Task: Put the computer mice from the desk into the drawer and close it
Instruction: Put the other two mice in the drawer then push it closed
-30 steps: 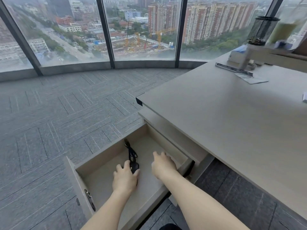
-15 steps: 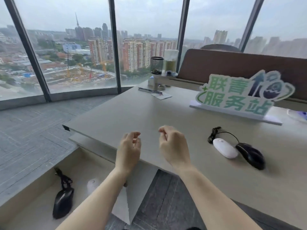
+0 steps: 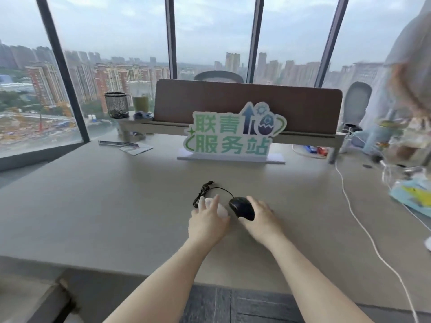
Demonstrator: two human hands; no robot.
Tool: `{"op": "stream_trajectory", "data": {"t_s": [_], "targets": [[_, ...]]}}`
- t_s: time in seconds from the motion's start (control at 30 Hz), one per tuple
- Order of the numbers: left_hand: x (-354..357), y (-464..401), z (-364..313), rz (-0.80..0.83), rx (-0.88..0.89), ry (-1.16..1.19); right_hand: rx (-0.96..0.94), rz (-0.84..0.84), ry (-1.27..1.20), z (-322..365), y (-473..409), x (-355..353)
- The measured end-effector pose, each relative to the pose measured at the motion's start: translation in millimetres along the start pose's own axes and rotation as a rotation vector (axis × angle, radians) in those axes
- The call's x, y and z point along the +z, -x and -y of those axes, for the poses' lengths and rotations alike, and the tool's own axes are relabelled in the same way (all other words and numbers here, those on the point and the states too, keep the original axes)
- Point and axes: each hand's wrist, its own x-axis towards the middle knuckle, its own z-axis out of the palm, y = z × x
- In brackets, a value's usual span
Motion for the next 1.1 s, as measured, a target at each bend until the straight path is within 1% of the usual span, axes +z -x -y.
{"op": "stream_trajectory", "data": {"t_s": [0.1,0.2,0.33,0.43,0.5,0.6,0.67,0.73,0.83,0.97,1.03,1.1], "targets": [[5.8,-14.3,-9.2,-0.018,0.016,-0.090,-0.010,-0.007,-0.054,-4.0,-8.4,-2.4],[3.7,-23.7,-5.3,-0.049,0.017,-0.075,-0.023,-0.029,-0.085,-4.0,-14.2,-3.7],[2.5,-25.8,11.2,-0.156,-0.021,-0.061,-0.011,-0.054,-0.040,-5.0,-18.0,-0.8],[4.8,-22.1,20.8,-0.234,-0.015,-0.101,-0.024,-0.075,0.017,-1.7,-17.1,3.1],[2.3,-18.7,26.4,-0.259,-0.027,-0.064,-0.025,-0.096,-0.006,1.7,-14.8,5.6],[-11.9,-8.9,38.1,-0.301,-0.047,0.056,-0.036,-0.152,-0.134,15.3,-4.5,5.9],[-30.4,0.8,52.7,-0.364,-0.046,0.156,-0.103,-0.173,-0.230,36.1,6.2,2.9],[-57.6,12.5,74.9,-0.437,-0.038,0.240,-0.214,-0.204,-0.284,66.1,18.1,0.0],[-110.9,35.2,117.8,-0.560,-0.057,0.288,-0.374,-0.250,-0.345,123.6,39.7,-0.9],[-182.7,82.4,186.9,-0.743,-0.166,0.238,-0.559,-0.241,-0.482,201.7,78.5,8.1],[-209.2,111.6,224.2,-0.791,-0.222,0.191,-0.629,-0.202,-0.542,233.5,100.6,17.7],[-226.9,142.9,262.3,-0.803,-0.299,0.152,-0.665,-0.140,-0.598,260.2,122.6,32.3]]}}
